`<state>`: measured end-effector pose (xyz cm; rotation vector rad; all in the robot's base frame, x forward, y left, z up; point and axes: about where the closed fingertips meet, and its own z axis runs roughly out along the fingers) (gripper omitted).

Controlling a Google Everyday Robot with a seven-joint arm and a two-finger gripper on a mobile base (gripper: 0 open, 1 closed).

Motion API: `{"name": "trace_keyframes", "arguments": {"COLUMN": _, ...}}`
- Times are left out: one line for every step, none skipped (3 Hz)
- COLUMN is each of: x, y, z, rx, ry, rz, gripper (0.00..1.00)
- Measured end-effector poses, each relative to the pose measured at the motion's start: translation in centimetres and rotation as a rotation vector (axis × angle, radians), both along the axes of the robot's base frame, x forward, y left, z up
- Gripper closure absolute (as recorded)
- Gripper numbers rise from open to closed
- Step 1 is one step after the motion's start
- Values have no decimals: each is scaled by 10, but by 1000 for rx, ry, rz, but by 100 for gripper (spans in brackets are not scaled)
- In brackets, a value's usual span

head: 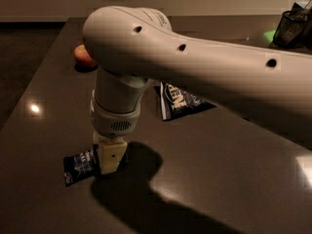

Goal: Pick rxbar blueberry

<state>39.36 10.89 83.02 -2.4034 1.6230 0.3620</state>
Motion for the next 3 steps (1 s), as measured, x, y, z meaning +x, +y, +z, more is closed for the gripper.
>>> {"name": "trace_keyframes", "arguments": {"x": 0, "y": -4, "z": 2, "rx": 2, "ry": 3, "rz": -11, "gripper": 78}}
{"name": "trace_keyframes", "arguments": {"x": 3, "y": -10, "z": 11, "rx": 15, "ry": 5, "rz": -31, "gripper": 99}}
{"name": "trace_keyframes", "arguments": {"x": 13, "y": -22, "z": 40, "rx": 50, "ry": 17, "rz": -56, "gripper": 100}}
